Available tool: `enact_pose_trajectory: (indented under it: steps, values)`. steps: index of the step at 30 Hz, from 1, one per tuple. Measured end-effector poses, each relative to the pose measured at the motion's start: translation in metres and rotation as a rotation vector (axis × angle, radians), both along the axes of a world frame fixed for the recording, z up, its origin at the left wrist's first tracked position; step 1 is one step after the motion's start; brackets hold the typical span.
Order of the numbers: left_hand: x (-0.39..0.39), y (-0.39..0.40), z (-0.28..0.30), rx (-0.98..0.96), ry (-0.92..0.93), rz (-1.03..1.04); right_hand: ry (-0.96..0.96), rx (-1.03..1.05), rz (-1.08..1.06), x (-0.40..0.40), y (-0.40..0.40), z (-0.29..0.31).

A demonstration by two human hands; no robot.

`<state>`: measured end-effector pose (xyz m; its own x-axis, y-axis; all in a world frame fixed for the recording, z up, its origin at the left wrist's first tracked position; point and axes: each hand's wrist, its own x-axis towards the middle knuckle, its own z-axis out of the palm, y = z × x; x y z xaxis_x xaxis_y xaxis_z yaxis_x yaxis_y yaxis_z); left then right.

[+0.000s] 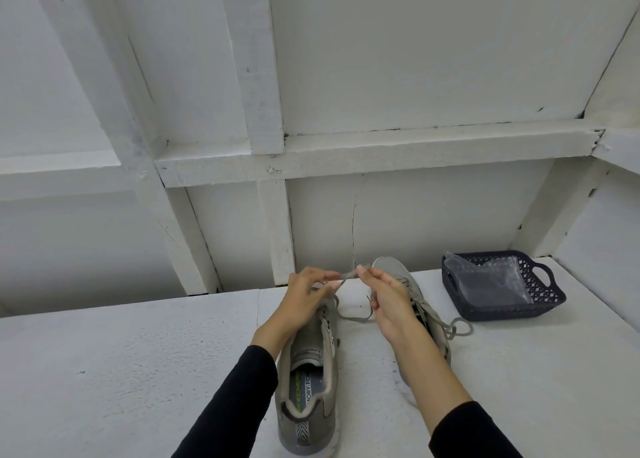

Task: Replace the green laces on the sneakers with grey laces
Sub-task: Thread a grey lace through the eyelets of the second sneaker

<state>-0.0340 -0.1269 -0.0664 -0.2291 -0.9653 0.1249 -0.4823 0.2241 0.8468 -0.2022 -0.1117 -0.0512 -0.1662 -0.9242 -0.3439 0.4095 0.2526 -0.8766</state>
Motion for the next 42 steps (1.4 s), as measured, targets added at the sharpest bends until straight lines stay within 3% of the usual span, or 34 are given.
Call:
enact_pose_trajectory:
  steps: [3,10,13,16,19,22,25,30,32,36,39,42]
  values:
    - [-0.006,0.000,-0.002,0.045,-0.056,-0.027,0.014,0.036,-0.011,-0.002,0.002,0.005]
    - [-0.015,0.008,0.019,0.212,0.187,-0.110,0.000,0.034,-0.034,-0.007,0.003,0.007]
    - [-0.012,0.007,0.022,0.243,0.283,-0.061,-0.183,0.013,0.001,-0.006,0.003,0.015]
    - [-0.004,0.003,0.019,0.127,0.264,0.169,-0.341,-0.113,-0.139,-0.017,0.000,0.035]
    - [0.013,-0.003,0.015,0.028,0.193,0.395,-0.110,-0.295,-0.350,-0.037,-0.008,0.051]
    - [0.024,-0.006,0.013,0.090,0.158,0.369,0.279,-0.345,-0.535,-0.049,-0.012,0.051]
    - [0.026,-0.006,0.010,0.083,0.086,0.346,0.459,-0.325,-0.605,-0.050,-0.007,0.039]
    - [0.024,-0.005,0.004,-0.019,0.014,0.339,0.644,0.057,-0.482,-0.045,-0.005,0.009]
    - [0.019,-0.003,0.006,-0.035,0.026,0.309,0.691,0.119,-0.481,-0.036,-0.003,0.011]
    - [0.011,0.002,0.010,0.013,0.200,0.250,0.773,-0.083,-0.449,-0.018,0.001,0.017]
    - [0.007,0.005,0.010,0.081,0.263,0.126,0.762,-0.244,-0.162,0.000,0.005,0.011]
    - [0.006,0.008,0.007,0.071,0.254,0.093,0.699,-0.240,0.135,0.014,0.005,0.000]
